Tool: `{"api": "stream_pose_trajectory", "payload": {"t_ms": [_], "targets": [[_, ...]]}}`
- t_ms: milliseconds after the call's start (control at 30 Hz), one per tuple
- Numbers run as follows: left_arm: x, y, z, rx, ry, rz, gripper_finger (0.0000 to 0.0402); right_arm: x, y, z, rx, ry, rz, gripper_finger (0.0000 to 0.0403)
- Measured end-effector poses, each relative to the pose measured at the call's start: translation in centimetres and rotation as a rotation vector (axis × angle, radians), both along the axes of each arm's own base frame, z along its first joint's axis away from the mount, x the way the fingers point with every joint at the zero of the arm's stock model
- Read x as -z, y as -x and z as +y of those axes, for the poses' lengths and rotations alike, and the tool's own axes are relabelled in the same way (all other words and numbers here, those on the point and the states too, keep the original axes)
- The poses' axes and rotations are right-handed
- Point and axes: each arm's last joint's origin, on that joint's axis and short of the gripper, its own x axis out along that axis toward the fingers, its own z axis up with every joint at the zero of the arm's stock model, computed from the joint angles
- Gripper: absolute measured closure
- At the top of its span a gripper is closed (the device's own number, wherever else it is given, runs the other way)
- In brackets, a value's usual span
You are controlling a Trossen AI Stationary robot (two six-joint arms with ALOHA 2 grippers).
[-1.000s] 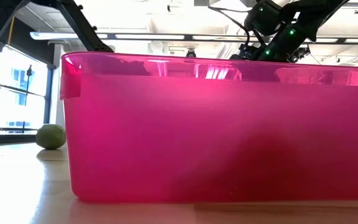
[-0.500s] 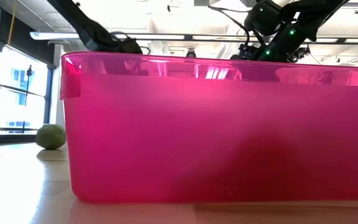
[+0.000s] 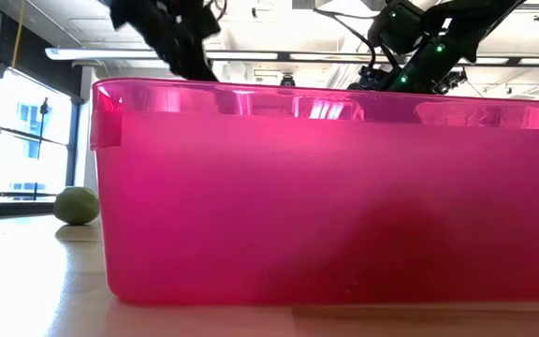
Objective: Sort produce into baskets
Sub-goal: Put the top left white garlic into the pink bin
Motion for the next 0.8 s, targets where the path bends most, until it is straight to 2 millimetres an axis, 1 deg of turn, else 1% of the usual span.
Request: {"api": "stream_pose_trajectory", "payload": {"t_ms": [133,233,333,500,567,667,800], "targets": [[-0.2,-1.0,-4.7,0.065,0.079,0.010,0.0307,0.0,0.0,0.0,-0.003,-0.003,0.000,0.0403],[0.1,-1.9,-8.4,0.071,0.077,0.025,0.0307,0.0,0.0,0.0,-0.017,-0.017,-0.003,0.0403],[0.6,-2.6,-11.6,0.038,0.109,0.031,0.0307,0.1,-0.1,0.1,-0.034,-0.032,-0.006,0.0403],[1.5,-3.8,-16.6,-0.064,0.251,0.020,0.0307,0.1,-0.1,0.2,-0.079,-0.051,0.005,0.0403],[1.4,-4.7,-18.5,-0.083,0.276,0.016,0.0307,0.2,-0.1,0.3,-0.098,-0.044,0.018,0.0403],[0.8,-6.5,-21.2,-0.061,0.295,0.030,0.0307,0.2,0.0,0.3,-0.115,-0.042,0.036,0.0403],[0.5,-8.8,-24.3,-0.004,0.261,0.108,0.0307,0.3,0.0,0.3,-0.114,-0.045,0.042,0.0403]]}}
